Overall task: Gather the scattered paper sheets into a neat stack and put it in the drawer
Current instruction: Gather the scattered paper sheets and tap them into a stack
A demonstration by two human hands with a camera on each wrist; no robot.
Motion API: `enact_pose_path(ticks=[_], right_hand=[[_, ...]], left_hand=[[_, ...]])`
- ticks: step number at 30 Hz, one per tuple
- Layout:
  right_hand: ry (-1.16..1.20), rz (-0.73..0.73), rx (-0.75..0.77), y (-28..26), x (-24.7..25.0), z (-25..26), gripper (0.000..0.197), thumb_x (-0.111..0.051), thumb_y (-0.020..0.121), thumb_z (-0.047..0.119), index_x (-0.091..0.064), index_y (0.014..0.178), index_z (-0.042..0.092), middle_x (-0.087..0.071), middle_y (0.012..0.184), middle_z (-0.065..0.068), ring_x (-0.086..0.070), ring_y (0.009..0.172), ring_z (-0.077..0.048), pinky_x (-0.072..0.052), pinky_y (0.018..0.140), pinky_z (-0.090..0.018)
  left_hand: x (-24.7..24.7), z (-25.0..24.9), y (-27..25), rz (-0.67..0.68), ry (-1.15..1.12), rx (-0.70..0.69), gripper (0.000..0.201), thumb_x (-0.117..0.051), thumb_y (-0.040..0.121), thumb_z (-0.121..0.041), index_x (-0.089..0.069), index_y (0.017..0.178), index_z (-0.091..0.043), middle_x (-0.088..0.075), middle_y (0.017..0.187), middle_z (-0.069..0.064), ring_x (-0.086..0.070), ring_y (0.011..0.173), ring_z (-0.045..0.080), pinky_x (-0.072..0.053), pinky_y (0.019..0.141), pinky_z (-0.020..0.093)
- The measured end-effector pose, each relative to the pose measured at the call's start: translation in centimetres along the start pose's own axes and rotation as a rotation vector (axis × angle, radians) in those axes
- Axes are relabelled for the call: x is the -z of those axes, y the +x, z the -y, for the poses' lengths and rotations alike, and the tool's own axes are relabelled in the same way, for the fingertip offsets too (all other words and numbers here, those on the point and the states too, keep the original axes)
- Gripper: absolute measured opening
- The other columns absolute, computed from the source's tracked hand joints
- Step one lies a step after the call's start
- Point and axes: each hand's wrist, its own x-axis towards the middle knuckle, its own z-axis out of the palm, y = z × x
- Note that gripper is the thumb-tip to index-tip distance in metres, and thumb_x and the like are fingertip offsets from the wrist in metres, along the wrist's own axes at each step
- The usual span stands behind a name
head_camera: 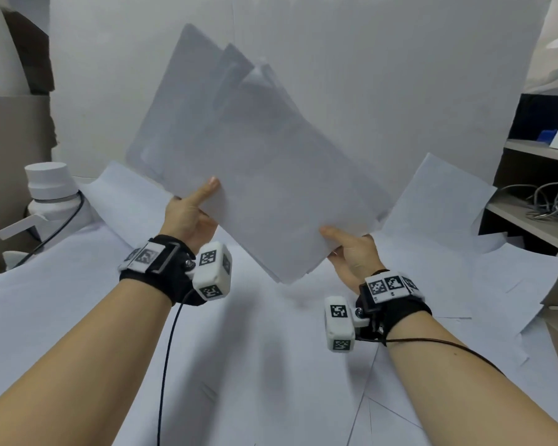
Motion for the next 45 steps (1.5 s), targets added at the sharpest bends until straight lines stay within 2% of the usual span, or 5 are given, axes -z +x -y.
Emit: enact_pose_path(ticks=[5, 16, 30, 39, 45], right_hand=[[-0.171, -0.109, 0.147, 1.1, 1.3, 1.0, 0.029, -0.070, 0.079, -0.013, -0.069, 0.090, 0.014, -0.072, 0.092, -0.005, -0.068, 0.088, -0.025, -0.055, 0.089, -0.044], [-0.575, -0.057, 0.160, 1.5, 6.4, 2.6, 0.019, -0.072, 0.075, -0.009, -0.072, 0.089, 0.005, -0.074, 0.094, -0.014, -0.071, 0.088, -0.029, -0.057, 0.083, -0.042], [-0.560, -0.022, 0.084, 0.6, 7.0, 1.9, 0.029, -0.074, 0.069, 0.002, -0.069, 0.097, 0.003, -0.072, 0.098, -0.019, -0.068, 0.088, -0.034, -0.056, 0.083, -0.046], [-0.563, 0.013, 0.055, -1.0, 8.4, 1.1, 0.022, -0.063, 0.082, -0.009, -0.069, 0.096, 0.006, -0.074, 0.097, -0.014, -0.070, 0.092, -0.034, -0.057, 0.083, -0.046], [-0.641, -0.062, 0.206, -1.2, 5.6, 2.2, 0.022, -0.060, 0.072, 0.006, -0.062, 0.091, -0.005, -0.064, 0.081, -0.013, -0.060, 0.074, -0.024, -0.049, 0.067, -0.036]], left_hand=[[4.3, 0.9, 0.2, -0.143, 0.013, 0.029, 0.057, -0.081, 0.072, -0.005, -0.061, 0.126, -0.004, -0.072, 0.099, 0.010, -0.070, 0.093, 0.028, -0.060, 0.070, 0.036], [8.3, 0.7, -1.2, 0.116, 0.717, 0.023, 0.089, -0.093, 0.051, -0.051, -0.063, 0.128, -0.020, -0.073, 0.120, 0.001, -0.069, 0.113, 0.022, -0.049, 0.103, 0.048], [5.1, 3.6, -2.1, 0.031, 0.772, -0.211, 0.076, -0.096, 0.056, -0.039, -0.061, 0.121, -0.021, -0.074, 0.111, -0.002, -0.072, 0.101, 0.018, -0.060, 0.085, 0.041], [8.5, 2.6, -3.9, 0.274, 0.700, 0.134, 0.069, -0.089, 0.063, -0.017, -0.063, 0.127, -0.011, -0.074, 0.117, 0.009, -0.071, 0.108, 0.030, -0.053, 0.098, 0.053], [4.6, 2.7, -3.8, 0.106, 0.786, -0.210, 0.043, -0.083, 0.077, -0.003, -0.071, 0.117, -0.014, -0.077, 0.105, 0.004, -0.074, 0.097, 0.021, -0.059, 0.090, 0.045]])
